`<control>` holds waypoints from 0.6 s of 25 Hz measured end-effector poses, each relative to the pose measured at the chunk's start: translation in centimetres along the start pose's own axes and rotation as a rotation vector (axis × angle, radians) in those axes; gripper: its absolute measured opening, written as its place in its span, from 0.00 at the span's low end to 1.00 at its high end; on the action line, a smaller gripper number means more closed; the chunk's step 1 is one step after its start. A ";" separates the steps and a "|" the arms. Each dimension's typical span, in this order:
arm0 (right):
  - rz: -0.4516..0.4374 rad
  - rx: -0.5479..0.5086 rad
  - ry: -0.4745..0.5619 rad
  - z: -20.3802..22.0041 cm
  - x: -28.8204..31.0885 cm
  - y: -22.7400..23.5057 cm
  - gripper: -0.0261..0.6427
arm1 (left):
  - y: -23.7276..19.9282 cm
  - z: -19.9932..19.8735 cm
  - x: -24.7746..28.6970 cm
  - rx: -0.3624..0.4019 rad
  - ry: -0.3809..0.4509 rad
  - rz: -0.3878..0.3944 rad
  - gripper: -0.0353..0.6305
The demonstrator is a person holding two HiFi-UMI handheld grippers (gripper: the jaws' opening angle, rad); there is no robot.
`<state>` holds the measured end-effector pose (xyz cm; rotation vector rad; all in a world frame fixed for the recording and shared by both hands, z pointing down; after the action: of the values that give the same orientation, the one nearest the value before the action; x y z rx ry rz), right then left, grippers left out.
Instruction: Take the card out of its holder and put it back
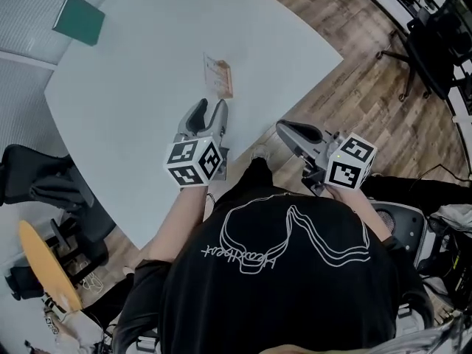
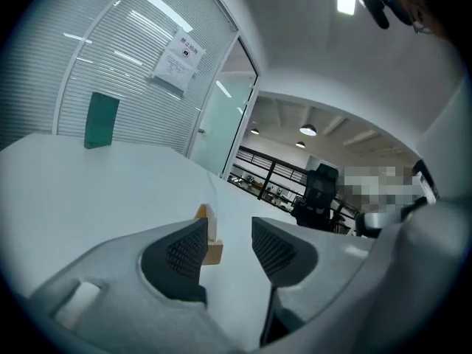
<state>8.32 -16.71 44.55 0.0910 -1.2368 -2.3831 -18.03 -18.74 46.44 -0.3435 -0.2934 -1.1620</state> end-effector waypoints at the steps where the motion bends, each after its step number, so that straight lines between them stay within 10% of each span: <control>1: 0.002 0.004 -0.003 0.1 0.2 0.3 0.05 | -0.3 0.2 0.6 0.008 -0.003 -0.003 0.31; 15: 0.047 0.111 -0.022 1.4 0.9 4.9 0.05 | -1.3 0.9 6.3 0.040 -0.010 -0.102 0.31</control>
<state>8.97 -18.46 49.38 0.0692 -1.3657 -2.2808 -16.99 -24.16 49.91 -0.3022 -0.3454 -1.2528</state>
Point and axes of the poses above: the fingertips, and each gripper's own axes: x forward along the fingers, y to its right, z out of its underside, the point moved 10 cm from there along -x, backward along the fingers, and after that the axes turned 13 degrees about x, right-handed, at the moved point
